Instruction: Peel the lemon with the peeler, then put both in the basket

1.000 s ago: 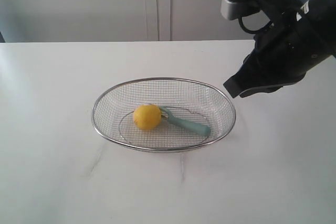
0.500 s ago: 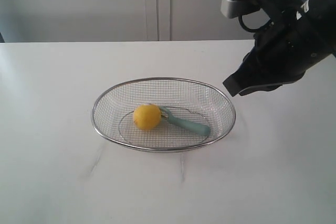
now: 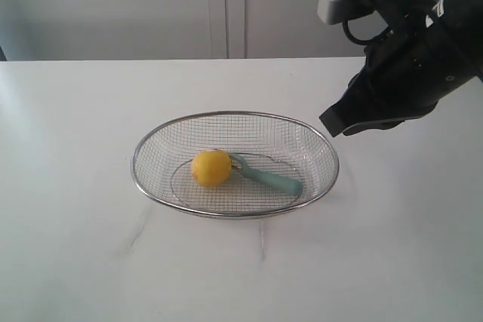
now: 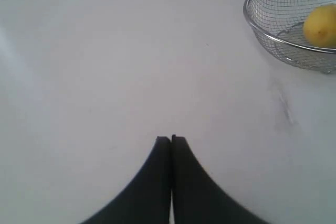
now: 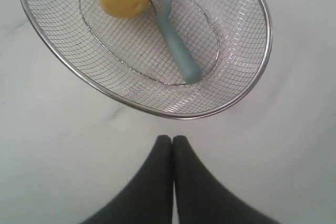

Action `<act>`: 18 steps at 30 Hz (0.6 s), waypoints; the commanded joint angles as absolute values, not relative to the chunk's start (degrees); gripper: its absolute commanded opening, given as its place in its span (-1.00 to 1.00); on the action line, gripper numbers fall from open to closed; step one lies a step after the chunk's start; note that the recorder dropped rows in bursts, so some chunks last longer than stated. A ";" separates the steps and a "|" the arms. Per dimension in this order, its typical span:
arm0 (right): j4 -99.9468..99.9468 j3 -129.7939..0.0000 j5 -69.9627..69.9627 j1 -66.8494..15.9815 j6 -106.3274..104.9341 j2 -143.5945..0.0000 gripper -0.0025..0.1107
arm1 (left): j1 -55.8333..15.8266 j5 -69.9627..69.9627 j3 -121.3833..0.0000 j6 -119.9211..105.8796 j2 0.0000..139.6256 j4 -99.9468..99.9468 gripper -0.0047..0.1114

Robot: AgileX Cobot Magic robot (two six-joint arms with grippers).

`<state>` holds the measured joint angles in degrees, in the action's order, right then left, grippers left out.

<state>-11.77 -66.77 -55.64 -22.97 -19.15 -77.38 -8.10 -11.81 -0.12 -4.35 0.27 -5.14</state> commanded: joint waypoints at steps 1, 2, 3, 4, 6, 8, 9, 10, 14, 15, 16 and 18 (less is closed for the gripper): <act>-12.17 -66.60 -55.27 -22.92 -19.20 -76.95 -0.96 | -8.08 -12.12 0.00 -5.22 0.00 -6.55 -0.92; -12.17 -66.60 -55.27 -22.92 -19.20 -76.95 -0.96 | -8.08 -12.12 0.00 -4.06 0.00 -6.55 -0.92; -12.17 -66.60 -55.27 -22.92 -19.20 -76.95 -0.96 | -8.08 -12.12 0.00 -2.87 0.00 -6.55 -0.92; -12.17 -66.60 -55.27 -22.92 -19.20 -76.95 -0.96 | -8.08 -12.12 0.00 -1.74 0.00 -6.55 -0.92; -12.17 -66.60 -55.27 -22.92 -19.20 -76.95 -0.96 | -8.08 -12.12 0.00 -1.49 0.00 -6.55 -0.92; -12.17 -66.60 -55.27 -22.92 -19.20 -76.95 -0.96 | -8.08 -12.12 0.00 -1.49 0.00 -6.55 -0.92; -12.17 -66.60 -55.27 -22.92 -19.20 -76.95 -0.96 | -8.08 -12.12 0.00 -1.49 0.00 -6.55 -0.92; -12.17 -66.60 -55.27 -22.92 -19.20 -76.95 -0.96 | -8.08 -12.12 0.00 -1.49 0.00 -6.55 -0.92; -12.17 -66.60 -55.27 -22.92 -19.20 -76.95 -0.96 | -8.08 -12.12 0.00 -1.49 0.00 -6.55 -0.92; -12.17 -66.60 -55.27 -22.92 -19.20 -76.95 -0.96 | -8.08 -12.12 0.00 -1.49 0.00 -6.55 -0.92; -12.17 -66.60 -55.27 -22.92 -19.20 -76.95 -0.96 | -8.08 -12.12 0.00 -1.49 0.00 -6.55 -0.92; -12.17 -66.60 -55.27 -22.92 -19.20 -76.95 -0.96 | -8.08 -12.12 0.00 -1.49 0.00 -6.55 -0.92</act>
<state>-11.87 -66.77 -55.64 -22.97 -19.15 -77.38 -8.10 -11.81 -0.12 -2.07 0.27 -5.76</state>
